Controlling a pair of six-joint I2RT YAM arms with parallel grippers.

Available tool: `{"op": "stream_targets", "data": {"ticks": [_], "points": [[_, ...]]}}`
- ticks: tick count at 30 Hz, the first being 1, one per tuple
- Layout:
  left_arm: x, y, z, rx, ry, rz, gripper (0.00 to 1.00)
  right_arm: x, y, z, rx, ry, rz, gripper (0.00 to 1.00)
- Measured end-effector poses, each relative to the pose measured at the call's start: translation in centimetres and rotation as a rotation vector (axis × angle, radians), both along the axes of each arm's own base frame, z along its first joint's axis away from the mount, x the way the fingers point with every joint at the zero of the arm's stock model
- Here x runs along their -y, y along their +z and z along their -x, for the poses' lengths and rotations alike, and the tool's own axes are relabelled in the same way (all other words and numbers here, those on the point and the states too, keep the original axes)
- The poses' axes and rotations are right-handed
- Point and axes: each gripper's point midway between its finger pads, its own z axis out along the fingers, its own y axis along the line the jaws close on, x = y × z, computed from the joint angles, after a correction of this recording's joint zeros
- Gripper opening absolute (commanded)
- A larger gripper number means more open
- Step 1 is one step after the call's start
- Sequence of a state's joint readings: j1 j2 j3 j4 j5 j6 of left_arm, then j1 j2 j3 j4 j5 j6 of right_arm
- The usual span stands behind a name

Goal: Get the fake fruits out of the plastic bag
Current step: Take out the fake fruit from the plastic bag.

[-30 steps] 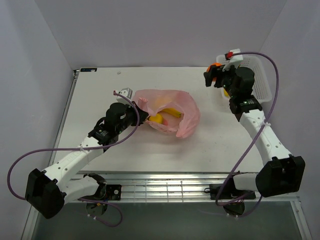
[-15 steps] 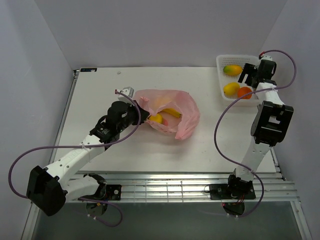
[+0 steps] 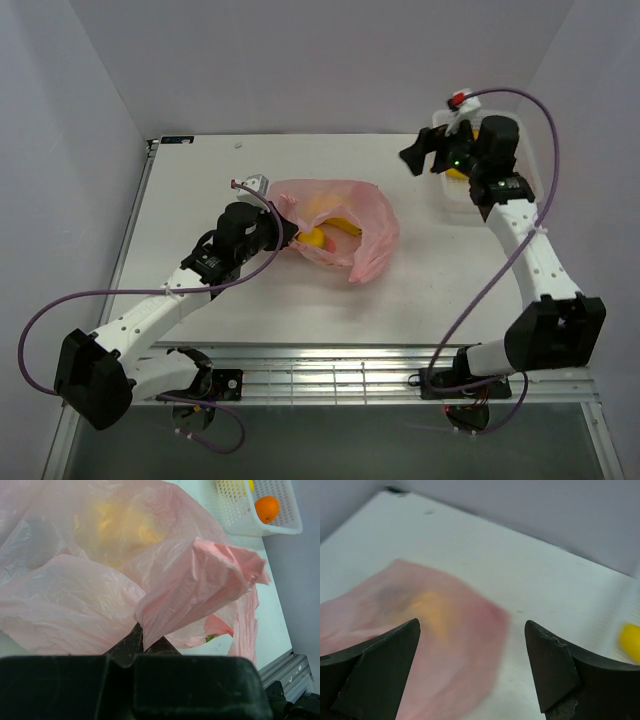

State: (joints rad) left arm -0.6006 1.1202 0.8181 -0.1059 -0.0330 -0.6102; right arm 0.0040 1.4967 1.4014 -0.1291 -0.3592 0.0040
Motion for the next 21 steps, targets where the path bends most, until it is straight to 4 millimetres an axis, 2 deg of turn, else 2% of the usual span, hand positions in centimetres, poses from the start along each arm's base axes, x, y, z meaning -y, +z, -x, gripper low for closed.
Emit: {"op": "stream_targets", "data": {"ticks": [2,4,5,7,9,12,16,21], "points": [[-0.1,0.0,-0.1,0.002,0.007,-0.002,0.0,-8.2,1.8,5.6,0.054,0.253,-0.037,0.9],[-0.1,0.0,-0.1,0.004,0.011,-0.002,0.0,-15.6,2.2,11.7,0.065,0.509,-0.08,0.9],[-0.2,0.0,-0.1,0.004,0.011,-0.003,0.0,-18.1,1.8,14.3,0.049,0.605,-0.098,0.9],[-0.2,0.0,-0.2,0.004,0.012,-0.003,0.0,-21.3,0.4,17.9,-0.01,0.721,-0.118,0.9],[-0.1,0.1,-0.2,0.004,0.011,-0.002,0.0,-22.9,-1.5,19.8,-0.089,0.76,-0.124,0.9],[-0.1,0.2,-0.2,0.009,0.01,0.003,0.0,-23.7,-4.8,20.9,-0.221,0.726,-0.134,0.9],[0.1,0.4,0.0,0.012,0.002,0.011,0.0,-23.0,-8.7,20.0,-0.375,0.566,-0.145,0.9],[0.4,0.5,0.3,0.011,-0.015,0.023,0.0,-22.5,-11.8,17.9,-0.453,0.373,-0.133,0.9]]}}
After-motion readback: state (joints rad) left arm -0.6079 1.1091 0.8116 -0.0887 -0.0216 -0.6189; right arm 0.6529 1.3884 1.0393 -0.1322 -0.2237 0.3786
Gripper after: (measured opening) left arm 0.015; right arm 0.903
